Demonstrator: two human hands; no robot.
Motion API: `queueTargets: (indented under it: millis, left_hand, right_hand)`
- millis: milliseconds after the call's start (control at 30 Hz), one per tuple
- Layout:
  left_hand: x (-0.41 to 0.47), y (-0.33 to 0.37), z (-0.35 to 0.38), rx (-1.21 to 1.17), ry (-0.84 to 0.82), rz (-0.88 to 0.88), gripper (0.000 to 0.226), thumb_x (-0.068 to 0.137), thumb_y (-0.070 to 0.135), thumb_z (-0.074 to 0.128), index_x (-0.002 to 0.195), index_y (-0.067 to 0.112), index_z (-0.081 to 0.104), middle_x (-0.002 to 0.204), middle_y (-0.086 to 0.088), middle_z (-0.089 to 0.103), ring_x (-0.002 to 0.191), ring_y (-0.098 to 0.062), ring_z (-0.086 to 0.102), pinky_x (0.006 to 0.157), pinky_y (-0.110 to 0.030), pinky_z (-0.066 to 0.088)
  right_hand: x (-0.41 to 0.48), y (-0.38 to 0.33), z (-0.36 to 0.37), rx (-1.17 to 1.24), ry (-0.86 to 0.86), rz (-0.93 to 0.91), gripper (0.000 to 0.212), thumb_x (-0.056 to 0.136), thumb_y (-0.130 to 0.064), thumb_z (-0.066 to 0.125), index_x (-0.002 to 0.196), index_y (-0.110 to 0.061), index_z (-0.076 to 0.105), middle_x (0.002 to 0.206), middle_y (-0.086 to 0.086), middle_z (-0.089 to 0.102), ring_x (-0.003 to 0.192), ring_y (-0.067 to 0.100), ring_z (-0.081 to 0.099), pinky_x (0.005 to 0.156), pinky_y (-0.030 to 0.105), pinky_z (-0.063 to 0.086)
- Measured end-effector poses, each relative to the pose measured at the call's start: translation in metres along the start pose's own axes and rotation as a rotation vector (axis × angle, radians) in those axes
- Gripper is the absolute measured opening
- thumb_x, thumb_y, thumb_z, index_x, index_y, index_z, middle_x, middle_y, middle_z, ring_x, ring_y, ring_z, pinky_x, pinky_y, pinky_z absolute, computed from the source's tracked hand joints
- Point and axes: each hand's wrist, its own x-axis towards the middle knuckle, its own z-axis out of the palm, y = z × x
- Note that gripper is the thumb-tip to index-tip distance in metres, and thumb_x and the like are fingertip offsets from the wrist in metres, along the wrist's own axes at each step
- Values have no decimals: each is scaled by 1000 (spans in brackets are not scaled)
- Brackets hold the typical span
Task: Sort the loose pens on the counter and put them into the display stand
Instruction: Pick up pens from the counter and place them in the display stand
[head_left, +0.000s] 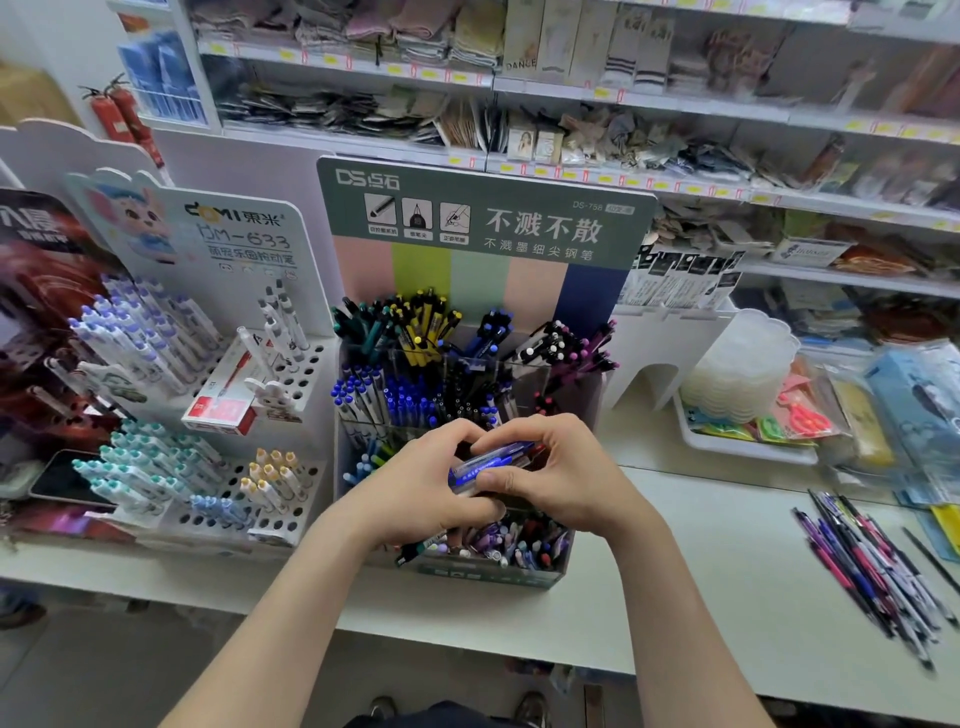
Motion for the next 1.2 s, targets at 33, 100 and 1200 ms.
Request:
queueTargets:
  millis: [33, 100, 1200]
  left_hand:
    - [0, -2, -1, -2, 7, -3, 40, 82, 31, 87, 111, 37, 60, 88, -1, 74, 69, -21, 72, 64, -46, 61]
    - [0, -7, -5, -8, 35, -12, 38, 79, 36, 92, 106, 35, 65, 89, -3, 74, 69, -25, 74, 64, -51, 63]
    - [-10, -21, -43, -262, -13, -47, 30, 99, 43, 70, 112, 16, 72, 70, -7, 63, 48, -14, 49, 44, -25, 40]
  right_hand:
    - [0, 1, 0, 2, 8, -5, 24, 84, -25, 91, 106, -24, 84, 93, -11, 80, 89, 12, 75, 83, 29, 57]
    - [0, 2, -2, -15, 49, -17, 23, 84, -21, 90, 106, -24, 84, 95, -17, 79, 96, 8, 73, 86, 23, 54]
    - [21, -7, 11, 96, 155, 123, 13, 107, -28, 63, 111, -28, 76, 93, -6, 76, 83, 8, 68, 79, 29, 53]
